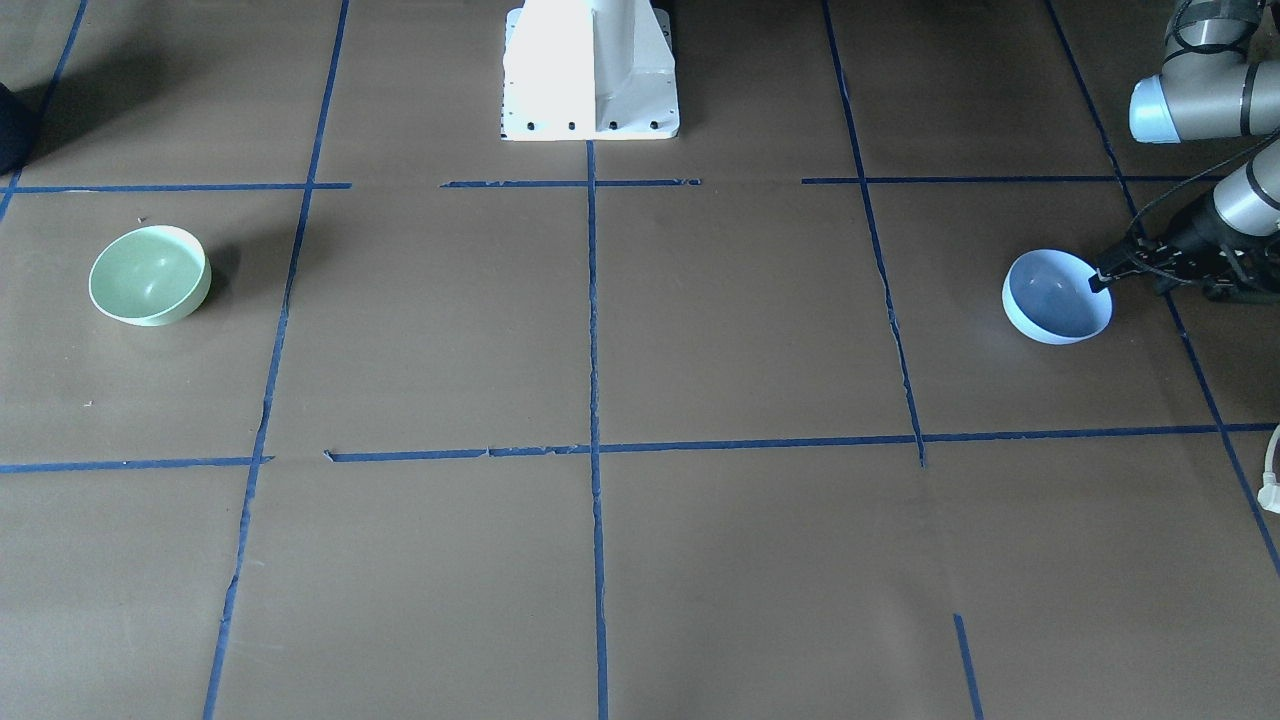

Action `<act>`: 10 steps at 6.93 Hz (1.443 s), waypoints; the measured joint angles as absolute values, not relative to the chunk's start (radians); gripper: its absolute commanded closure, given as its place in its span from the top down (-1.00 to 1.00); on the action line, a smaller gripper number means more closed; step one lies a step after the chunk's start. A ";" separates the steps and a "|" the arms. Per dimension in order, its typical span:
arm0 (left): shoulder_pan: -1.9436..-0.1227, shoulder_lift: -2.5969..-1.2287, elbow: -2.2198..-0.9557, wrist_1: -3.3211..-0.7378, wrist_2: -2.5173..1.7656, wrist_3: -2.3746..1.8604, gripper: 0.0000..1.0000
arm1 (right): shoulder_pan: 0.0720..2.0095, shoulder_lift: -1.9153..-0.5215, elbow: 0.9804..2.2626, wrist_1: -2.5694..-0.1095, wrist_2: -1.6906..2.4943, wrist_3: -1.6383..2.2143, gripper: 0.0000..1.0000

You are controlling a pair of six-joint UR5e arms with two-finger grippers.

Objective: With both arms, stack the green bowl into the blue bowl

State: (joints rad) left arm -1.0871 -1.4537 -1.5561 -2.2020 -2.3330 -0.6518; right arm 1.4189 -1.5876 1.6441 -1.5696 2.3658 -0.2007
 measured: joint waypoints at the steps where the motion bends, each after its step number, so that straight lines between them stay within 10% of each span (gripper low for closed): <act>1: -1.060 -1.460 -1.551 -2.214 -2.332 -0.670 -0.88 | 1.418 -1.588 1.642 -1.567 2.367 -0.200 1.00; 10: -0.623 -2.101 -1.657 -2.071 -2.083 -1.579 -1.00 | 1.417 -1.586 1.623 -1.565 2.432 -0.197 1.00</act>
